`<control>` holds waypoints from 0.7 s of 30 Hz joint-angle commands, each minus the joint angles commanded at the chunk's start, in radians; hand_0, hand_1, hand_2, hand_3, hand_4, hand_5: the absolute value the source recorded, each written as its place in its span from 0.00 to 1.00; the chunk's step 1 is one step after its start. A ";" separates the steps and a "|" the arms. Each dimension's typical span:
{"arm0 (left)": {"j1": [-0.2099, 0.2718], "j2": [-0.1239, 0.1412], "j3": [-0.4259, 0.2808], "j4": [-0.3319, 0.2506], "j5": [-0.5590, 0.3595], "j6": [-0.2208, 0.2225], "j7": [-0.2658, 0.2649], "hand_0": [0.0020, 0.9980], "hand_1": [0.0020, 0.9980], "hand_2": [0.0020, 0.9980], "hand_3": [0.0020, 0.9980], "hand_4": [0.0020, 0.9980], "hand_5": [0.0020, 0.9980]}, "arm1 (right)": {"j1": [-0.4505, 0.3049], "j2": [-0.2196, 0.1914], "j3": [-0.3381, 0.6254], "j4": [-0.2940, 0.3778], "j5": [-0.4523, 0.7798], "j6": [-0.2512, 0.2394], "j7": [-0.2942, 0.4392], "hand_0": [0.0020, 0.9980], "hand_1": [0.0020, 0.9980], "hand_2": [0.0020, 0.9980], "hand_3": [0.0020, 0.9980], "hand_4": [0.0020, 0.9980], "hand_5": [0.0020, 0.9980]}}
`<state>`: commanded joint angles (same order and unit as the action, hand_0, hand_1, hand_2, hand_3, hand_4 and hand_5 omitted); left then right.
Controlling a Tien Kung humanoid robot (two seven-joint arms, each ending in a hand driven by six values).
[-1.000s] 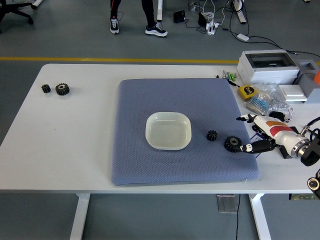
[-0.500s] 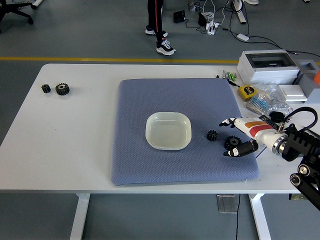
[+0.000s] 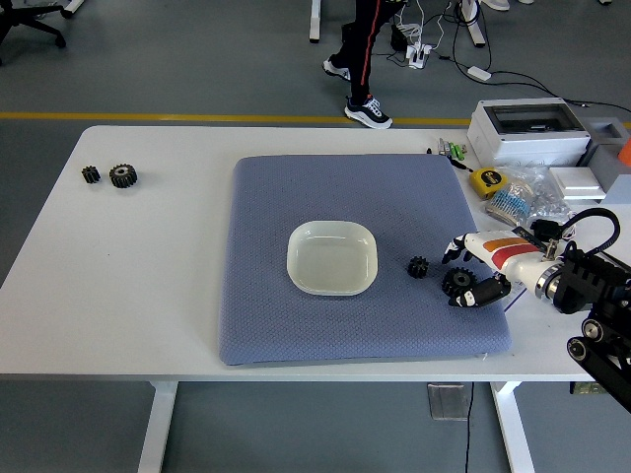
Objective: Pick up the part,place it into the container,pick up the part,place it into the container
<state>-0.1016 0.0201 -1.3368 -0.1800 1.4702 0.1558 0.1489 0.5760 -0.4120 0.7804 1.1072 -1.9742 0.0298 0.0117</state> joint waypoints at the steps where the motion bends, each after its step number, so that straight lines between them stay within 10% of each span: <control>1: 0.000 0.000 0.002 0.000 0.000 -0.001 0.000 0.67 0.66 0.63 0.56 0.58 0.54 | 0.000 0.001 0.000 -0.004 -0.001 -0.002 0.000 0.48 0.54 0.58 0.53 0.89 0.23; 21: -0.013 -0.002 -0.018 0.000 0.032 -0.003 0.008 0.67 0.66 0.63 0.56 0.57 0.55 | -0.001 -0.003 0.001 -0.024 -0.001 -0.010 -0.006 0.43 0.50 0.55 0.53 0.90 0.23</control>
<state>-0.1150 0.0184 -1.3551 -0.1800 1.5025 0.1530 0.1569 0.5753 -0.4147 0.7809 1.0834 -1.9747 0.0196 0.0056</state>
